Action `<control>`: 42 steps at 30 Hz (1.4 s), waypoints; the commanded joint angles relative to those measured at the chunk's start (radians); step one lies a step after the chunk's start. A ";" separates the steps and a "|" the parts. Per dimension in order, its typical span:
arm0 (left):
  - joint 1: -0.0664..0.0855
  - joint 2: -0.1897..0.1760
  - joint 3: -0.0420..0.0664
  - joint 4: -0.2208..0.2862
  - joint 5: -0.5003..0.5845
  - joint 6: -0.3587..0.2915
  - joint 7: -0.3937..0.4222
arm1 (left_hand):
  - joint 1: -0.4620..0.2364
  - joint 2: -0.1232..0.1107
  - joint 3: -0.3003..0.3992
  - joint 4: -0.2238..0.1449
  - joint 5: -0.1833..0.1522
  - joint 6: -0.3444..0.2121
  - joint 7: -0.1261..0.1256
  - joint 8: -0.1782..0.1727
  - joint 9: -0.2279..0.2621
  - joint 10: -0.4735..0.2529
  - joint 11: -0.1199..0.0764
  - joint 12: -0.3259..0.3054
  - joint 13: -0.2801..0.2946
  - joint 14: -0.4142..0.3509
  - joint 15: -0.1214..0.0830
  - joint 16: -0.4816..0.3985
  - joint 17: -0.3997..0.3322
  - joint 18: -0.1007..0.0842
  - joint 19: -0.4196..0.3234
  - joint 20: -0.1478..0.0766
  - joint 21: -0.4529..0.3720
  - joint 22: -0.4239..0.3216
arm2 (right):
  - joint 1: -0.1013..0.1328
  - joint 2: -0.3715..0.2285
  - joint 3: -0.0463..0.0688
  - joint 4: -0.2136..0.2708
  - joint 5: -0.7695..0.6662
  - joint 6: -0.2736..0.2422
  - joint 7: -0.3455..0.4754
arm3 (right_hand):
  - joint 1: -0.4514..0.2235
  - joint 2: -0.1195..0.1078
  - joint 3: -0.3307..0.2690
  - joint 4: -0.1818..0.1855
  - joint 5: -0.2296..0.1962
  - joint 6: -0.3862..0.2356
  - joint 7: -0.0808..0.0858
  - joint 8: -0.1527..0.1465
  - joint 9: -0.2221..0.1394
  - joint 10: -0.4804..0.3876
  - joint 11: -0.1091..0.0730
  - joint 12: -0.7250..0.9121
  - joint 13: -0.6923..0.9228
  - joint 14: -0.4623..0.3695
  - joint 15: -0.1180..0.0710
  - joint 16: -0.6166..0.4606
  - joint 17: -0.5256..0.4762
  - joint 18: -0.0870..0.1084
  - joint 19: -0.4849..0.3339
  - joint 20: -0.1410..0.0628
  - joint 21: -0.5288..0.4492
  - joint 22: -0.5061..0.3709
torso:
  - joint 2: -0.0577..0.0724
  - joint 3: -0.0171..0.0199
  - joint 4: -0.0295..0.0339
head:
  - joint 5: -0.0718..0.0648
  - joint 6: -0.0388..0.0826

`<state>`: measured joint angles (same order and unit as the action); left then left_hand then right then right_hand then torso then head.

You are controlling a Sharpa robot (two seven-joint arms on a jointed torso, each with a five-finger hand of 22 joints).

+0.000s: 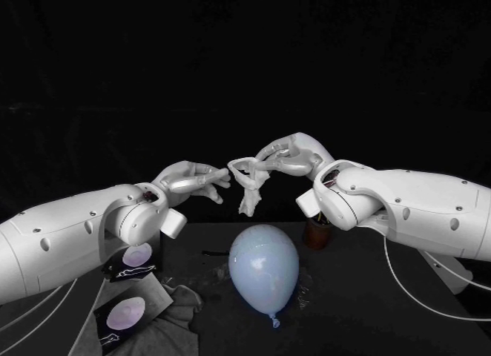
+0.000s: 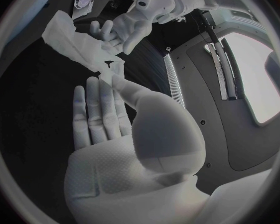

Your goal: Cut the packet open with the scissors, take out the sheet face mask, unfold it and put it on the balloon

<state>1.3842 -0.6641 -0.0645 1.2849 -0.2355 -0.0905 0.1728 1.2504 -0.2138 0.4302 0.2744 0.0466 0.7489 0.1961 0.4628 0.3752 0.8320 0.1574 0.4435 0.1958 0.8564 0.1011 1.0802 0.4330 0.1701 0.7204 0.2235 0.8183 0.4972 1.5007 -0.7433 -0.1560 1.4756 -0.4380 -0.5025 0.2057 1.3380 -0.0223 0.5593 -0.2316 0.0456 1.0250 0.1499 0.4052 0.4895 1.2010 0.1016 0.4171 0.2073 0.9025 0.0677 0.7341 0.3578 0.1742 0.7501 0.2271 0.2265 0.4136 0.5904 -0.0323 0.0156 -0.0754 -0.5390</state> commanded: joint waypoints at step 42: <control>-0.073 0.065 0.003 0.051 0.081 -0.230 0.092 | 0.395 0.162 -0.501 0.005 0.002 0.053 -0.008 -0.023 -0.130 0.066 -0.008 -0.039 -0.125 -0.045 -0.002 -0.015 -0.087 0.012 0.076 0.007 -0.144 -0.093 | -0.001 0.035 0.002 0.013 -0.048 -0.074 -0.042 | -0.008 0.005 0.024 -0.006 0.003 -0.002 -0.009 0.017 0.008 0.024 -0.028 0.012 0.011 0.008 -0.002 0.008 0.002 0.010 -0.028 -0.005 0.035 0.039 | 0.001 0.0011 0.0002 | 0.001 -0.002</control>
<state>1.3106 -0.6008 -0.0636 1.3312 -0.1378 -0.3121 0.2635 1.6360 -0.0538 -0.0672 0.2811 0.0466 0.7946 0.1880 0.4348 0.2469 0.8915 0.1496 0.4008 0.0692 0.8075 0.1009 1.0604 0.3450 0.1685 0.7885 0.2306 0.6690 0.4033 1.5002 -0.7099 -0.1550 1.4893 -0.4732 -0.5730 0.1585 1.3338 -0.0267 0.5772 -0.2384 0.0440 1.0249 0.1465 0.4175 0.4958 1.2027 0.1033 0.4247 0.2194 0.9077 0.0662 0.7379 0.3587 0.1769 0.7298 0.2221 0.2556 0.4522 0.5913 -0.0314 0.0150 -0.0745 -0.5397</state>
